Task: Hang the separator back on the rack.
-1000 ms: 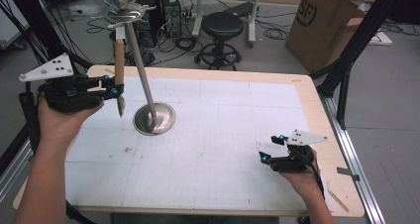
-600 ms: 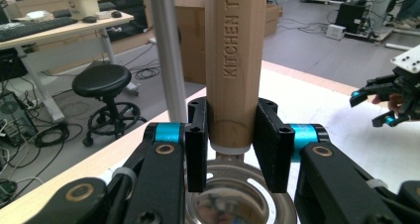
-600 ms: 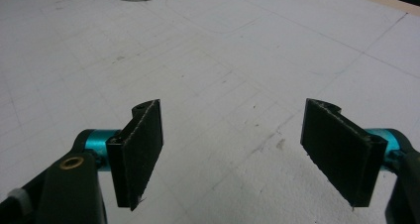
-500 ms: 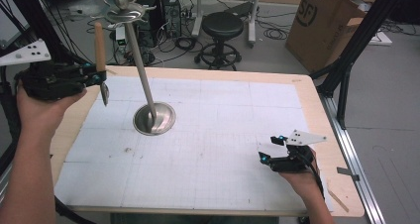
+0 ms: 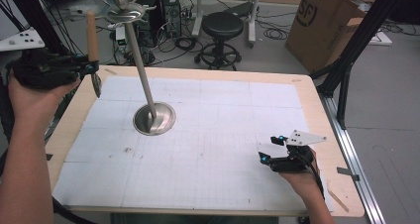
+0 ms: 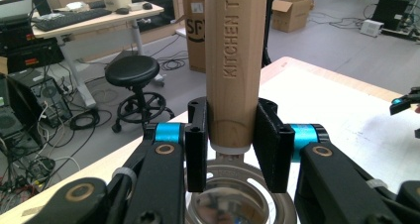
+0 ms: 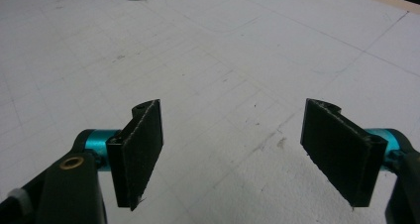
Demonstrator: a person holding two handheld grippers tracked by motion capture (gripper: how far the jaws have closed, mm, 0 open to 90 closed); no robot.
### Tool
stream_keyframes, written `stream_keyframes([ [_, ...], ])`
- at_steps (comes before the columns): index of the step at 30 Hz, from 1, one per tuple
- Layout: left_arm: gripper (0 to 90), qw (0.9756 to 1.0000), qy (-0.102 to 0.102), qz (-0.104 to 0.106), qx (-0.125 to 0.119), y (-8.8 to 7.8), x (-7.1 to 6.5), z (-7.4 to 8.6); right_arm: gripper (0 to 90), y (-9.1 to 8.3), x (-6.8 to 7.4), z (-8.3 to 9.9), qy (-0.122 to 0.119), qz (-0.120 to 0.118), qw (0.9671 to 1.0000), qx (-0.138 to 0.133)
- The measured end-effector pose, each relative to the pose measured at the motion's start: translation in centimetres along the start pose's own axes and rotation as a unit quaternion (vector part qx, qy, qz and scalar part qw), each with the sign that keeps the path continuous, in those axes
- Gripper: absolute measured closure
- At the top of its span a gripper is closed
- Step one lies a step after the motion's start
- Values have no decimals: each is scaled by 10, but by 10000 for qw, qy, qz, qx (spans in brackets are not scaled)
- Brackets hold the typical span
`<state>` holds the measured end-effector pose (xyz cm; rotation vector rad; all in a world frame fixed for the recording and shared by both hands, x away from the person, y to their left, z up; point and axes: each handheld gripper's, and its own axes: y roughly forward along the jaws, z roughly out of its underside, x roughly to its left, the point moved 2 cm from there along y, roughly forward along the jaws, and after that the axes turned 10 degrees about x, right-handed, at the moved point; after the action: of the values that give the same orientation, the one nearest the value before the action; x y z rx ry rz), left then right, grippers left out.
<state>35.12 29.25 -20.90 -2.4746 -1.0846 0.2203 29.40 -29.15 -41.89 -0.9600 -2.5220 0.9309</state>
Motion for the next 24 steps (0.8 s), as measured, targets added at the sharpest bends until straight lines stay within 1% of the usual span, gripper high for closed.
stream_keyframes([
  [2,690,10000,-5,-59,30,-1,2,1,237,0,0,0,-6,0,10000,8],
  [5,690,9999,-84,-109,40,-1,5,1,237,-1,0,0,-4,0,10000,4],
  [9,690,9999,-53,-133,62,-2,7,0,237,0,0,0,-9,5,10000,-3],
  [13,690,9998,-81,-176,101,-2,9,0,237,-1,1,0,-3,8,10000,-11],
  [18,691,9997,-135,-175,93,-1,12,-1,237,-1,0,0,11,23,10000,2],
  [22,690,9996,-130,-177,171,5,13,-1,237,-1,0,1,3,19,10000,-6],
  [24,690,9996,-146,-181,166,6,13,-1,237,-1,0,1,13,17,10000,-10],
])
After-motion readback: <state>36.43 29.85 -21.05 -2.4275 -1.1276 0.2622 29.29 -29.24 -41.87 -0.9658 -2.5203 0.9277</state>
